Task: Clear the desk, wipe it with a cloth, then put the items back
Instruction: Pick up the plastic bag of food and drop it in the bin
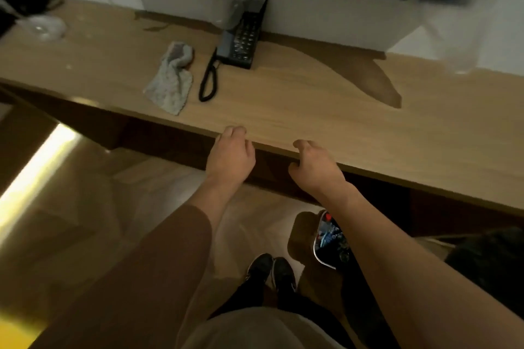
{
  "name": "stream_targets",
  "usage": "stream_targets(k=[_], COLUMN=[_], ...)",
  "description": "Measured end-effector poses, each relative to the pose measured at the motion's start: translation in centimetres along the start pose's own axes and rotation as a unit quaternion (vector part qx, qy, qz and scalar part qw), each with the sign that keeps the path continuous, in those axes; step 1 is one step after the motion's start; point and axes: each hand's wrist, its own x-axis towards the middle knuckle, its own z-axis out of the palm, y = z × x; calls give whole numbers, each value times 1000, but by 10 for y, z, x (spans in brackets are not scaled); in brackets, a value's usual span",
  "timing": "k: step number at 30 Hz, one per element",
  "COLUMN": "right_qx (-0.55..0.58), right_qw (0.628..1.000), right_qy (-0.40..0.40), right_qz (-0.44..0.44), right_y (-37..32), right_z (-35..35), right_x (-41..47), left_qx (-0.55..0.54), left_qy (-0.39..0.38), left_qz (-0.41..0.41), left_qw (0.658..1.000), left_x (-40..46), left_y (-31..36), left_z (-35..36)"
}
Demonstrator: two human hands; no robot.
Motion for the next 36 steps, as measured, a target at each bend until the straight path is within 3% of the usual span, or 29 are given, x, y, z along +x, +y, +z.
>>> stream_targets(k=[11, 18, 26, 36], right_qx=[-61, -52, -87, -87], right_qw=[960, 927, 890, 879], right_qy=[-90, -149, -171, -154], right_qz=[-257, -341, -414, -443], right_y=[-159, -262, -346, -428], right_z=[61, 134, 197, 251], right_x=[-7, -40, -62, -27], left_qx=[-7, 2, 18, 18], left_qy=[152, 221, 246, 272], left_qz=[-222, -331, -359, -381], left_qw=[963, 917, 900, 883], left_x=[-107, -189, -241, -223], left_y=[-150, -224, -302, -384], left_z=[-89, -140, -183, -225])
